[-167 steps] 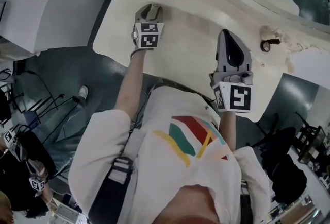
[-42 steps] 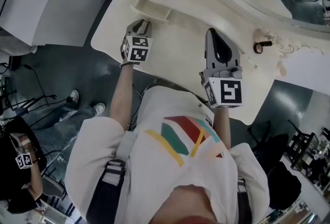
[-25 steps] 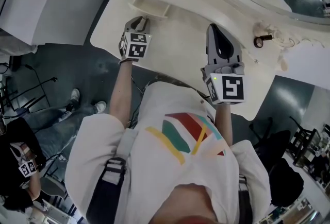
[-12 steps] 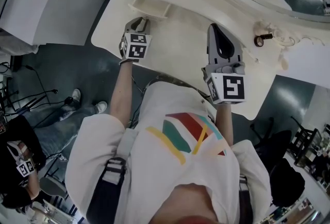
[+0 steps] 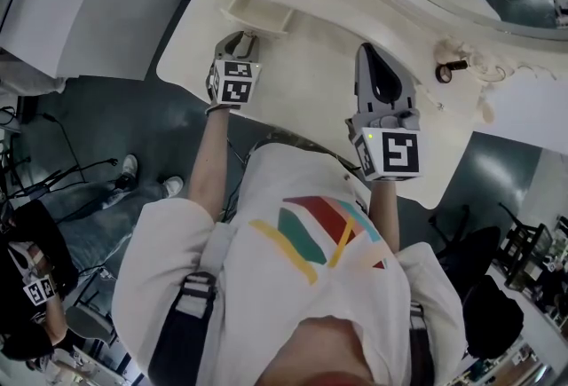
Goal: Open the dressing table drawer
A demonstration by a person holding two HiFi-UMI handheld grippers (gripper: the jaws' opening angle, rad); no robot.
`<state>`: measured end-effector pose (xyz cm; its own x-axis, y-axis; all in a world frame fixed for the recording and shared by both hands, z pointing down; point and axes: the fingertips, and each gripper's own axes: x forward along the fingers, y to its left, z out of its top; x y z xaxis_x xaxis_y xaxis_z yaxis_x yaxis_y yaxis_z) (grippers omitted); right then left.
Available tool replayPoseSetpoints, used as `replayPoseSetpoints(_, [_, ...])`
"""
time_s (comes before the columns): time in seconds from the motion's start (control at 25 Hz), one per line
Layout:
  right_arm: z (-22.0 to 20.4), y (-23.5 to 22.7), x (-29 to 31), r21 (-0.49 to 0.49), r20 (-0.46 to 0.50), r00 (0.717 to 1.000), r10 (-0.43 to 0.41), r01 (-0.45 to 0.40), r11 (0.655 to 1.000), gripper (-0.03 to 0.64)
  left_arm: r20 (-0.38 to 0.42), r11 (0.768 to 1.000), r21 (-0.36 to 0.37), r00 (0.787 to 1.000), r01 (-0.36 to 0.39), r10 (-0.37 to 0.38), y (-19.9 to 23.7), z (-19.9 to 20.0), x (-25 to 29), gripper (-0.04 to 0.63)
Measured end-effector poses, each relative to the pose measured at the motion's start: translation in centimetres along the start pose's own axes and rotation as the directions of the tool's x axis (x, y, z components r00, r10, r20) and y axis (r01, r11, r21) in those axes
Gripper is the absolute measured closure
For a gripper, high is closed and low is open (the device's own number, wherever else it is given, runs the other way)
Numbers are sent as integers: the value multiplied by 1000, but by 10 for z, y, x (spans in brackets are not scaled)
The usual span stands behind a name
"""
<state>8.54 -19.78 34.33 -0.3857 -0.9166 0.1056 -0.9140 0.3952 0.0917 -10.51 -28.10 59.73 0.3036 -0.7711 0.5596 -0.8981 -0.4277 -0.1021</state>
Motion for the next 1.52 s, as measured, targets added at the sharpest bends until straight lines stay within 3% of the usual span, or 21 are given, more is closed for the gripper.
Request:
replayPoseSetpoints(0.24, [1,4,-1,-1,4,1000,13,-13,1000,617,84,998,-37,995,-44,47,11,17,-14,451])
replayPoseSetpoints(0.4, [3,1,-2,-3,15,1000,3,-3,1000,617,176,995,-36,980,-90,95,22,43,-32,451])
replayPoseSetpoints(0.6, [7,-8,-6,5,31,999,-29,29,1000,617,310,992,-83,944,-93,114,23,107,-60,451])
replayPoseSetpoints(0.76, [14,-21,-12,9,60,996,-67,66,998,617,455,993,-83,883,-86,114,9,177,-88,455])
replayPoseSetpoints(0.92, [25,-37,-20,-3,88,990,-115,115,993,617,582,997,-66,810,-40,71,-22,238,-117,533])
replayPoseSetpoints(1.08, [40,-47,-26,-7,126,981,-148,150,989,617,644,996,-57,765,63,-11,-59,283,-145,571])
replayPoseSetpoints(1.2, [49,-53,-31,-2,150,974,-171,173,985,617,661,989,-54,747,138,-68,-90,307,-162,581])
replayPoseSetpoints(1.36, [54,-61,-38,13,177,963,-204,205,979,617,664,986,8,736,165,-128,-127,318,-179,588])
replayPoseSetpoints(1.52, [52,-69,-43,9,156,957,-244,246,969,617,650,983,47,742,178,-166,-150,312,-178,588])
